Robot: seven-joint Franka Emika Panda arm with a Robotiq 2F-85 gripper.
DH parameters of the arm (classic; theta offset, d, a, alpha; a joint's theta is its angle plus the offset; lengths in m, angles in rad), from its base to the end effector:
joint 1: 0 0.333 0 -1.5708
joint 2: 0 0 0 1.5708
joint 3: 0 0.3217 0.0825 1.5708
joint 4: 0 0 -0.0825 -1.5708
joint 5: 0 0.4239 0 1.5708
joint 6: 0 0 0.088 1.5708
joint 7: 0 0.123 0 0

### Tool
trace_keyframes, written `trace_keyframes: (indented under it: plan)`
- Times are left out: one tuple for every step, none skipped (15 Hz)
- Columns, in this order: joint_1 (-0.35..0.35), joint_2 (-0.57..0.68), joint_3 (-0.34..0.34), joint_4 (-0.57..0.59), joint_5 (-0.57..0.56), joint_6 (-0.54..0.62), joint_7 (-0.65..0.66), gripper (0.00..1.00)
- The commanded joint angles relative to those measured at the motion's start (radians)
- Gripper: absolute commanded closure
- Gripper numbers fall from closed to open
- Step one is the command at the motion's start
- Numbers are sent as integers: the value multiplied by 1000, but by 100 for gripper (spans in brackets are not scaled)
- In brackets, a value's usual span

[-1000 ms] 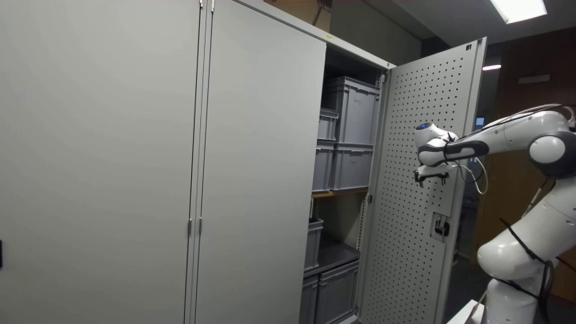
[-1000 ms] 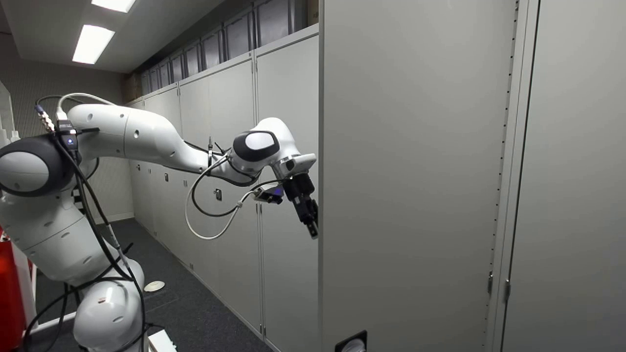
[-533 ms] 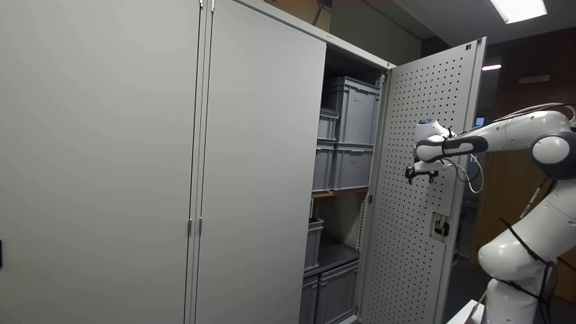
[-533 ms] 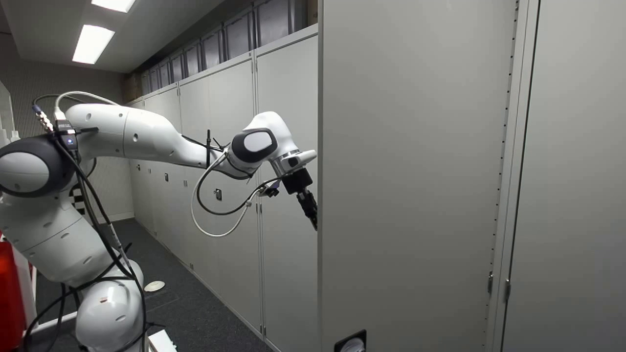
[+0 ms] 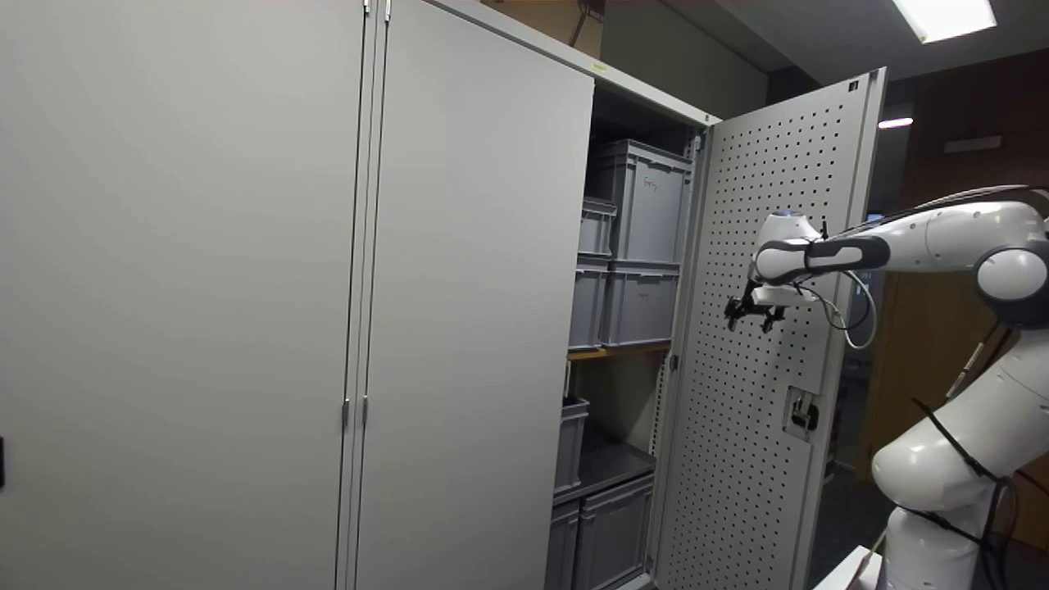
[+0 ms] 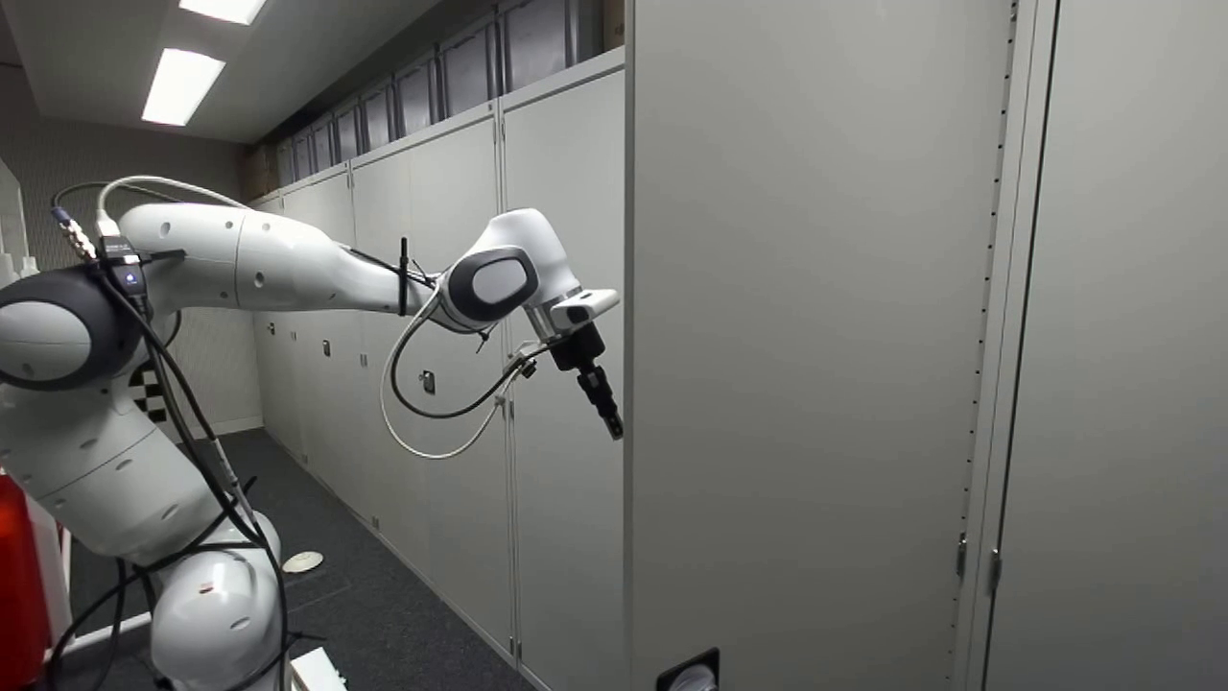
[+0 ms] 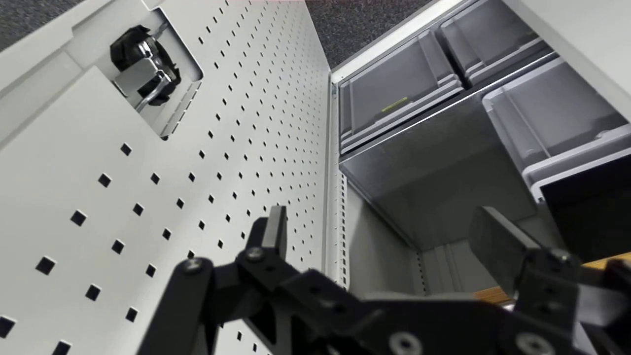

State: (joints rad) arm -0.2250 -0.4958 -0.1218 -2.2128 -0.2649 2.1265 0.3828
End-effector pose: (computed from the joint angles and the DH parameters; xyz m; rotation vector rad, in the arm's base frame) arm 0.4454 -0.1859 0.5965 2.7533 -0.9023 0.6052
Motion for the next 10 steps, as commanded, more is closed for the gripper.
trace_keyframes:
  plan:
    - [20, -17, -5, 5, 72, 22, -96, 0]
    - [28, -21, -8, 3, 92, 25, -123, 0]
    - [36, -24, -9, 1, 110, 27, -145, 0]
    - [44, -27, -10, 0, 128, 30, -167, 0]
    - [53, -31, -13, -2, 149, 33, -191, 0]
    - [62, -37, -15, -7, 165, 43, -217, 0]
    - [71, -43, -18, -14, 180, 58, -248, 0]
    - [78, -51, -18, -24, 188, 84, -277, 0]
    - [88, -56, -20, -30, 201, 107, -306, 0]
    - [95, -58, -20, -35, 212, 126, -330, 0]
